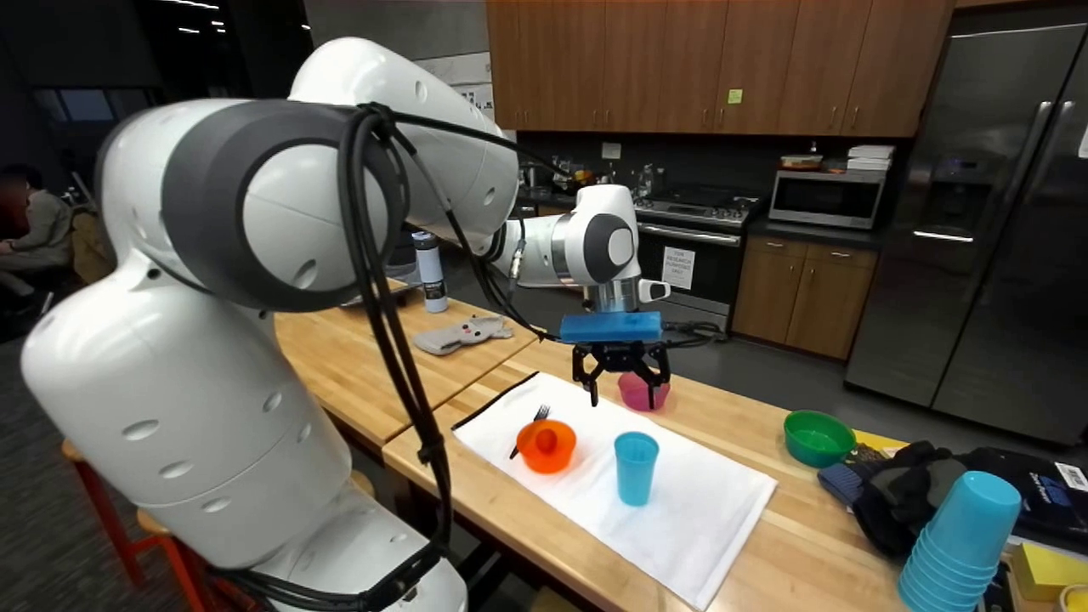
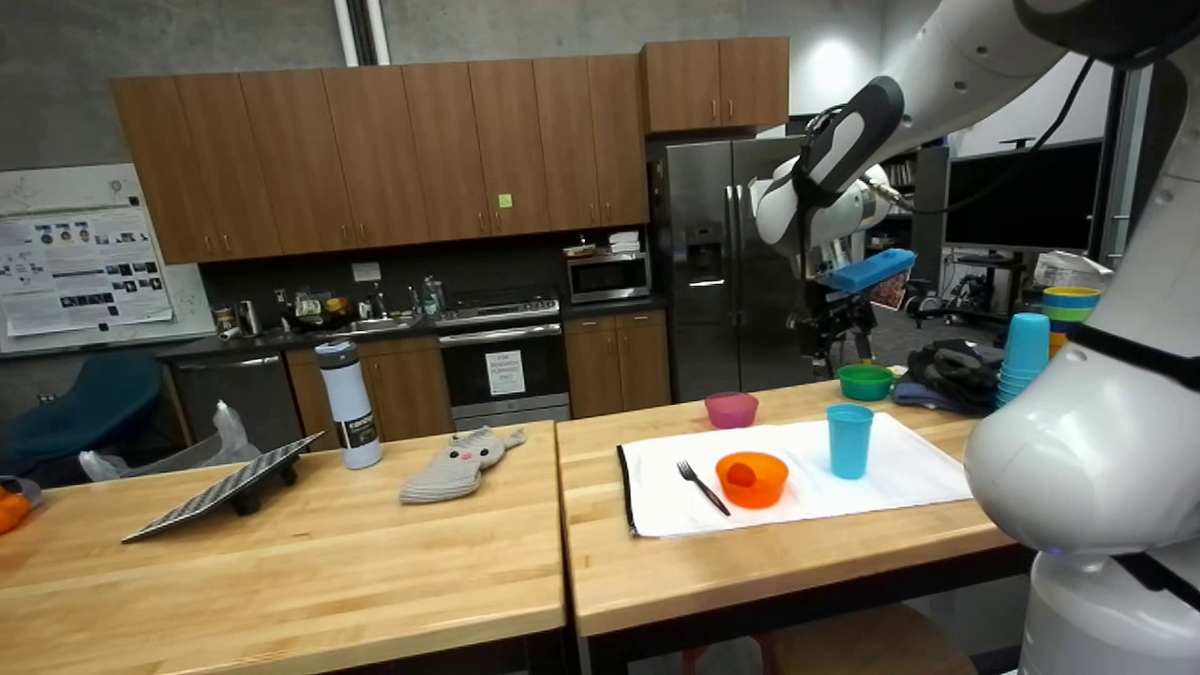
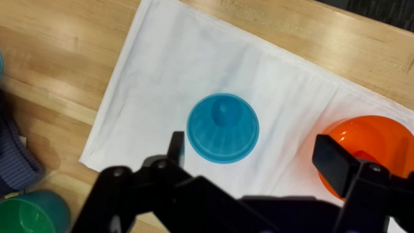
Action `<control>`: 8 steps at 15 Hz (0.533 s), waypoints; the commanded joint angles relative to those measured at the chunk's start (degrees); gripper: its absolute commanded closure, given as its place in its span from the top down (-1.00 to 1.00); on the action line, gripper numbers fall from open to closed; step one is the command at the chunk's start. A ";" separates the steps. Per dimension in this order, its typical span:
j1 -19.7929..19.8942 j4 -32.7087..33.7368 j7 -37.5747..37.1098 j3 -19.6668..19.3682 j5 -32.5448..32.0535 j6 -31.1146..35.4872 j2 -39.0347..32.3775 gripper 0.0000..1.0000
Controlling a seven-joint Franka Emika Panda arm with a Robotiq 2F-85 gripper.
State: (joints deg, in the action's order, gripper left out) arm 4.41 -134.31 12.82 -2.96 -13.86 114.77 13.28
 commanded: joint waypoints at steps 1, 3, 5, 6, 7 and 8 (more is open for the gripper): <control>-0.47 0.08 -0.09 -0.51 -0.11 -0.16 0.00 1.00; -1.78 2.54 -1.18 0.68 1.22 -1.20 -2.25 1.00; -3.22 5.08 -5.22 1.95 4.75 -2.07 -4.50 1.00; -3.65 6.67 -9.04 2.48 7.11 -2.46 -5.87 1.00; -3.96 8.17 -14.00 3.33 8.11 -2.43 -7.18 1.00; -4.49 9.73 -17.83 4.11 9.22 -2.32 -8.43 1.00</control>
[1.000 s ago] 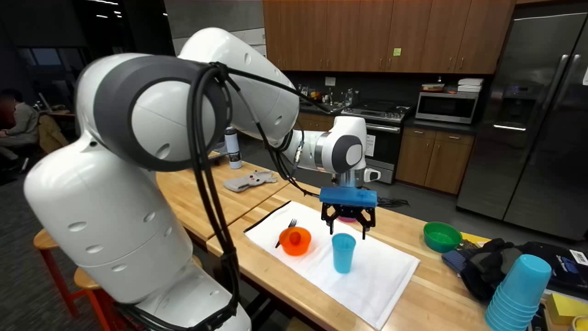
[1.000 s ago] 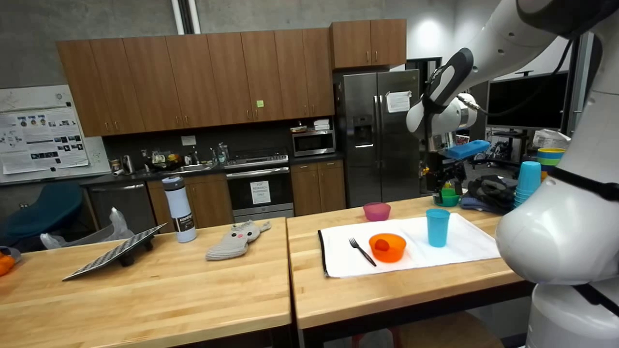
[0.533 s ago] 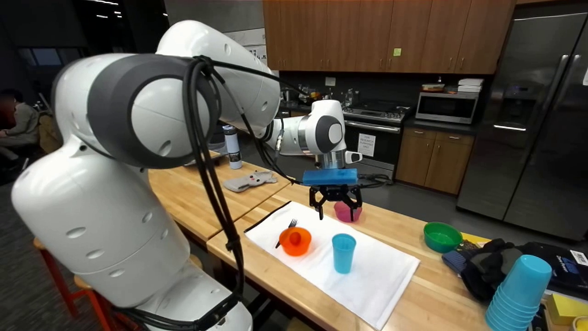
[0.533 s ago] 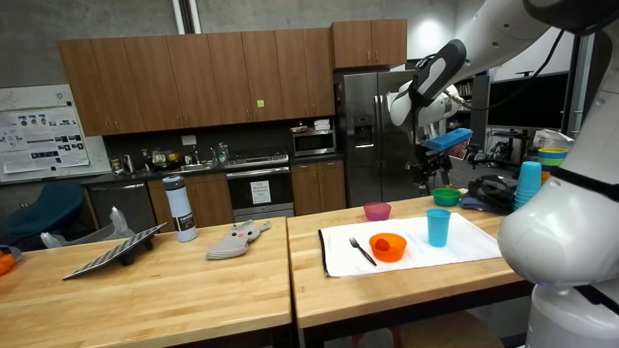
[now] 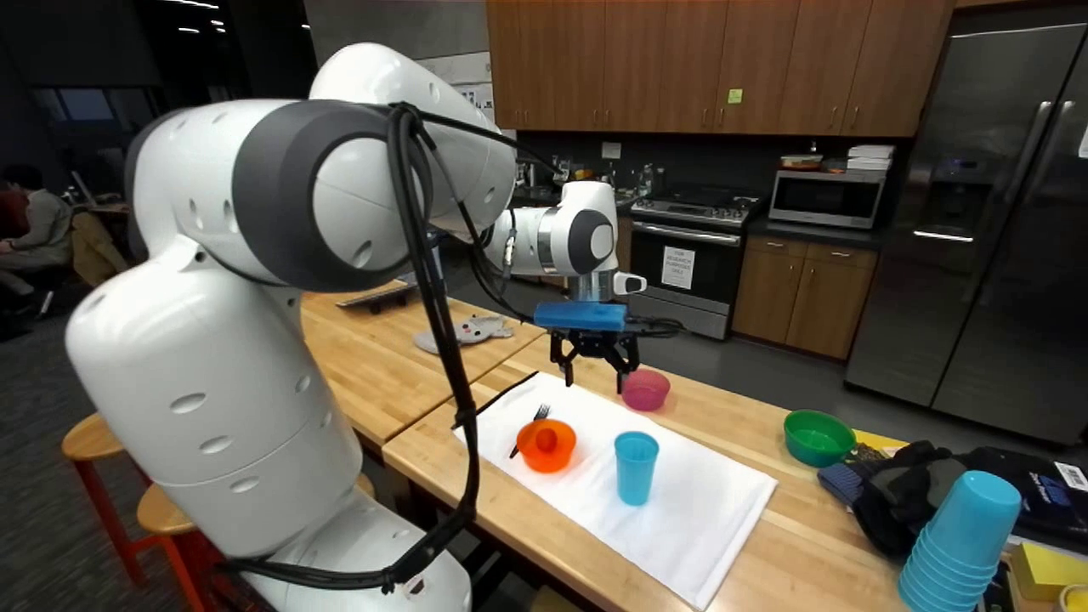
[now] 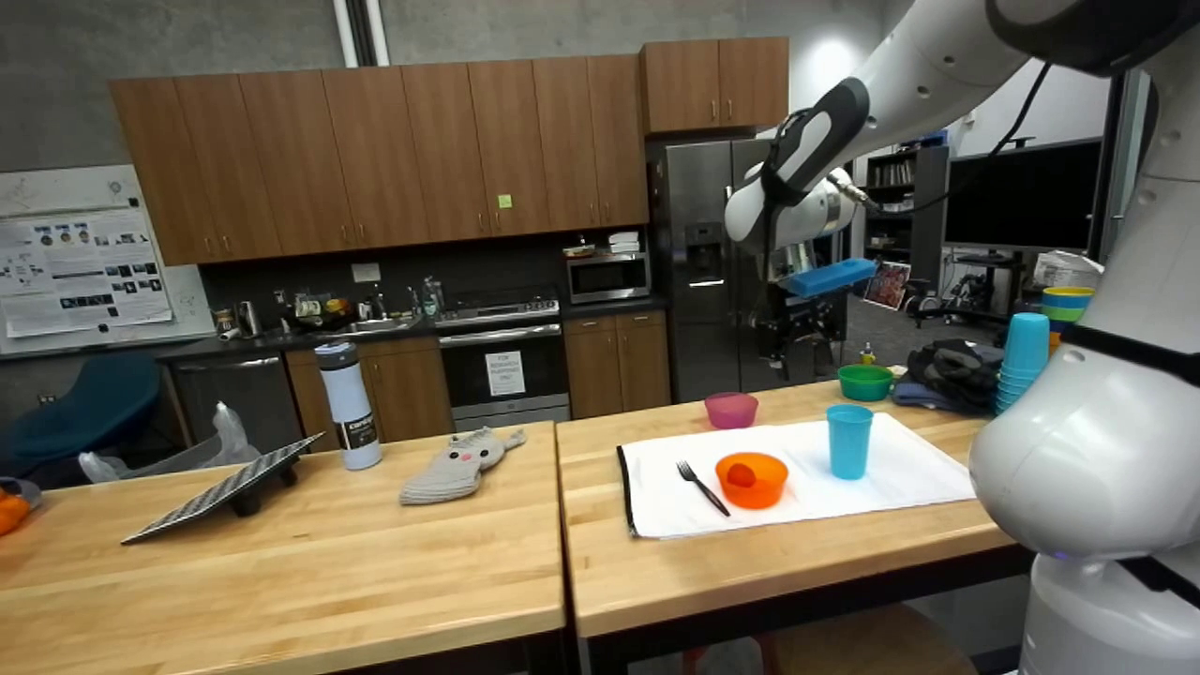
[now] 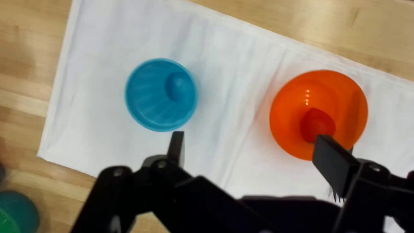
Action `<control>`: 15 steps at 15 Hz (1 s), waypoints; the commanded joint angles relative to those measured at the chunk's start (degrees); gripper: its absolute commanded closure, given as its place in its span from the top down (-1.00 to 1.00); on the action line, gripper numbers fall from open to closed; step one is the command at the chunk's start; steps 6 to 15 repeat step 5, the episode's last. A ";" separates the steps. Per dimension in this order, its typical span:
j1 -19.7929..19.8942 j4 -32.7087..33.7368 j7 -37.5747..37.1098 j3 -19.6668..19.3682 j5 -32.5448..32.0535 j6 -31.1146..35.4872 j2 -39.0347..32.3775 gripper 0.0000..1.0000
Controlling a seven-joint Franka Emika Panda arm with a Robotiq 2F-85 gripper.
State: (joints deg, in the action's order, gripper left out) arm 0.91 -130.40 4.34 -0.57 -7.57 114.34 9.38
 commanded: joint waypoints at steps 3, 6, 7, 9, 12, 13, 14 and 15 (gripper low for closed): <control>-1.23 3.86 -7.95 1.76 2.10 -0.27 -3.40 1.00; -1.31 4.71 -8.83 1.86 2.12 -0.33 -4.46 1.00; -1.31 4.71 -8.83 1.86 2.12 -0.33 -4.46 1.00; -1.31 4.71 -8.83 1.86 2.12 -0.33 -4.46 1.00; -1.31 4.71 -8.83 1.86 2.12 -0.33 -4.46 1.00; -1.31 4.71 -8.83 1.86 2.12 -0.33 -4.46 1.00; -1.31 4.71 -8.83 1.86 2.12 -0.33 -4.46 1.00; -1.31 4.71 -8.83 1.86 2.12 -0.33 -4.46 1.00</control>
